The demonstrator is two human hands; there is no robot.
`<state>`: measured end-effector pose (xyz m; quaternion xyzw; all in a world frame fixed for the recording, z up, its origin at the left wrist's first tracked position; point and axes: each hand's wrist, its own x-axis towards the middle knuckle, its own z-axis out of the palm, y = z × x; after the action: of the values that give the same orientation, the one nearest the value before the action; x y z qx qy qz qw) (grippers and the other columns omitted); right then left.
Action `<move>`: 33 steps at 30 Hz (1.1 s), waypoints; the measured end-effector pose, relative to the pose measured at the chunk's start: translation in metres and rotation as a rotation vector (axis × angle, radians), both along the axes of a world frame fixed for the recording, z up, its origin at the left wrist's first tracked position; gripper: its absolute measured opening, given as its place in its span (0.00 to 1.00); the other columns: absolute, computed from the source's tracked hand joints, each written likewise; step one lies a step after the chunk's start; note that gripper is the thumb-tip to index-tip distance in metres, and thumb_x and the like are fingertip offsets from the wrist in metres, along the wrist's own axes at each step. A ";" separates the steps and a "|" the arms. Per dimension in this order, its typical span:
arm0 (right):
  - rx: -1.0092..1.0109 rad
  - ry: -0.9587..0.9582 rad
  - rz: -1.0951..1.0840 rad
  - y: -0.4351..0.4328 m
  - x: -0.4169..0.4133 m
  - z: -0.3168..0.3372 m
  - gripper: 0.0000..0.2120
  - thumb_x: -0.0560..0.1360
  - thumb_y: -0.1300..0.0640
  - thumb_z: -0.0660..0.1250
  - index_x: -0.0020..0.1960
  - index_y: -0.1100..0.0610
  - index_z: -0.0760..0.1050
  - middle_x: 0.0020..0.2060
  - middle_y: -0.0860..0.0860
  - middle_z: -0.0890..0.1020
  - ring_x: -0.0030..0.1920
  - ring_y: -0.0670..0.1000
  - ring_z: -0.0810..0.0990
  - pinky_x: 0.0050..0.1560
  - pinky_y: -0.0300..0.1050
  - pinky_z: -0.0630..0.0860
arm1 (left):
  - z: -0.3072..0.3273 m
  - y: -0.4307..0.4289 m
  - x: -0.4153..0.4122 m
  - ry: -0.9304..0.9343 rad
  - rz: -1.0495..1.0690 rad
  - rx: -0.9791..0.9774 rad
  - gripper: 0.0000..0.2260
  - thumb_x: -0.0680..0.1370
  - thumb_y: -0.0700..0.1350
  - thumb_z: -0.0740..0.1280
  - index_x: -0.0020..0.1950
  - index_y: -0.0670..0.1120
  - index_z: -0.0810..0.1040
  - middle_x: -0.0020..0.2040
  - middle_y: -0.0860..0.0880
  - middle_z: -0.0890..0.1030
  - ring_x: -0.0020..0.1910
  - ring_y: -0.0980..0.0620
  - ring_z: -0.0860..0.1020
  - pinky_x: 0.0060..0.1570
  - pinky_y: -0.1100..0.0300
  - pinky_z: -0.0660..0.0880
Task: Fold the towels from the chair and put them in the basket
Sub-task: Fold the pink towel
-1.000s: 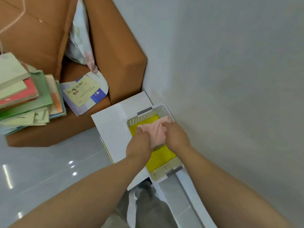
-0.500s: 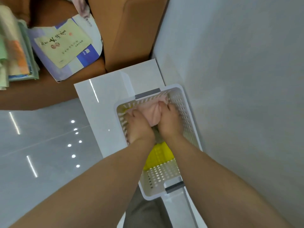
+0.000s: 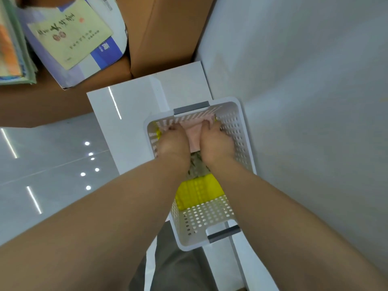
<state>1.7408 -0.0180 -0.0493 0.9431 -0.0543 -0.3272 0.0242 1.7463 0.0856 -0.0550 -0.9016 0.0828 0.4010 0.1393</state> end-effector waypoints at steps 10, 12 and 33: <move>-0.104 0.168 0.116 -0.003 0.011 -0.004 0.32 0.82 0.64 0.56 0.81 0.61 0.45 0.68 0.65 0.69 0.61 0.65 0.77 0.46 0.55 0.73 | 0.011 0.000 -0.016 -0.072 -0.444 0.163 0.21 0.81 0.40 0.57 0.71 0.31 0.64 0.66 0.29 0.71 0.64 0.30 0.72 0.60 0.41 0.73; -0.106 0.202 0.085 -0.001 0.007 -0.009 0.37 0.82 0.63 0.58 0.81 0.60 0.37 0.72 0.66 0.64 0.63 0.66 0.75 0.52 0.59 0.76 | 0.011 0.001 -0.016 -0.048 -0.453 0.190 0.20 0.82 0.40 0.56 0.71 0.30 0.64 0.67 0.29 0.71 0.66 0.29 0.71 0.65 0.38 0.70; 0.319 0.139 -0.589 0.009 -0.084 0.201 0.08 0.78 0.63 0.58 0.42 0.60 0.74 0.44 0.57 0.77 0.46 0.61 0.80 0.43 0.48 0.75 | 0.223 0.052 -0.062 0.071 -0.030 -0.551 0.09 0.77 0.41 0.61 0.52 0.45 0.80 0.50 0.45 0.81 0.49 0.43 0.80 0.47 0.53 0.79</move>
<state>1.6567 -0.0094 0.1521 0.8542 -0.2707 -0.3881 -0.2155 1.6846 0.1381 0.1675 -0.8896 0.2067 0.3926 -0.1081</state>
